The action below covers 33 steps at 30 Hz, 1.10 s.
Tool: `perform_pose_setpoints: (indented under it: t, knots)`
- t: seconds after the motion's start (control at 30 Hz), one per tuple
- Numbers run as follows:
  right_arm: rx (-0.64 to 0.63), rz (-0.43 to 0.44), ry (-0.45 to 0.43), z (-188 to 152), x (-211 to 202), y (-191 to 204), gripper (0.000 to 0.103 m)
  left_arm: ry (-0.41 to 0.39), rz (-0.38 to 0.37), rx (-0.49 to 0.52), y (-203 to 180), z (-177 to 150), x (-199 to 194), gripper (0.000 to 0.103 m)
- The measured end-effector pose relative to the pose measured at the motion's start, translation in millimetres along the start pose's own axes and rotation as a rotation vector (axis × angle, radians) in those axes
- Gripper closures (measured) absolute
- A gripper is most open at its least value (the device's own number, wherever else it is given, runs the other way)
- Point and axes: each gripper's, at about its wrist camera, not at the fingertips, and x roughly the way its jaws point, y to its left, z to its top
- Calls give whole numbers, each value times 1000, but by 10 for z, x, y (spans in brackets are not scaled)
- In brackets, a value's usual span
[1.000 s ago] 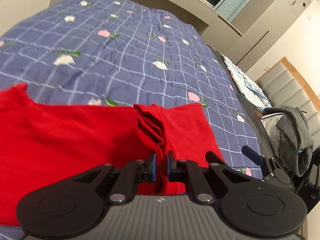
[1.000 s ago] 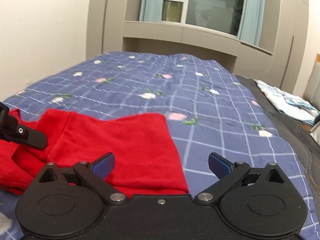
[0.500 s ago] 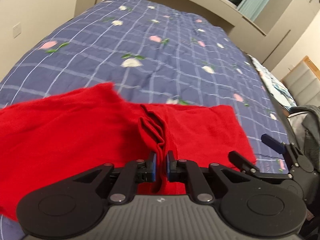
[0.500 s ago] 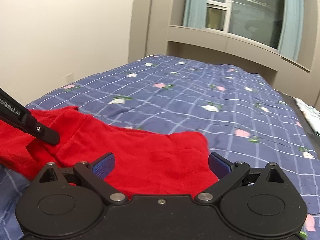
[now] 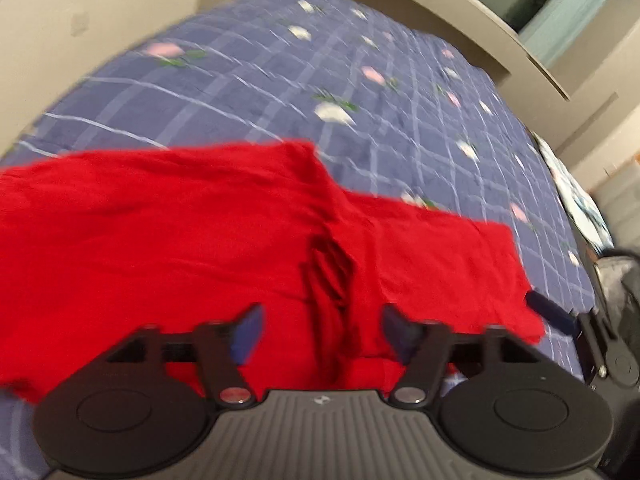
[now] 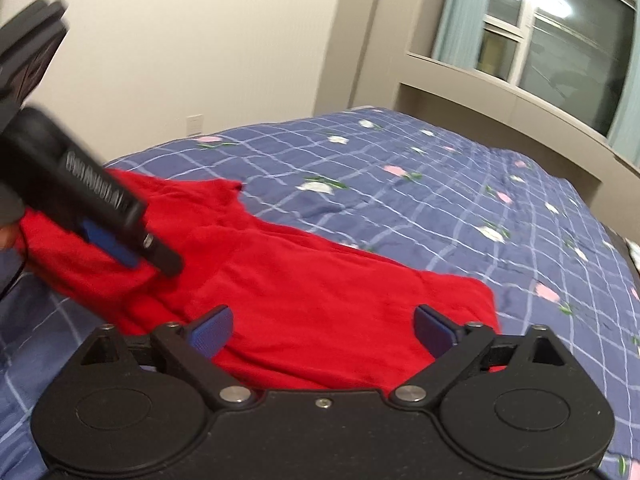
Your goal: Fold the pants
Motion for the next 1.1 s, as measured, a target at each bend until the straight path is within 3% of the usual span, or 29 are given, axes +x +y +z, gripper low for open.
perform_pose_setpoints:
  t: [0.07,0.27,0.4,0.53,0.67,0.83,0.97,1.1]
  knots:
    - [-34,33,-7,27,20,124,24,-41,12,-30,81,9,-135,16]
    - [-100,163,-22,160,104,527,53,-133,102,-63,360,-8,-579,2]
    - [-132,178,9,206,230,748,61,-188,157,-79,553,-154,-829,1]
    - [-71,196,52,196,312,784,93,-235,188,-145,800,-373,-1023,1]
    - [-57,193,37,204,193,795,97,-245,188,-216,1037,-534,-1118,1]
    - [0,202,19,245,-27,740,99,-251,134,-266,1214,-670,-1137,1]
    - [-23,210,68,183,25,838,98,-220,106,-287,1256,-670,-1014,1]
    - [-15,228,89,119,72,896,81,-194,101,-279,1255,-646,-881,1]
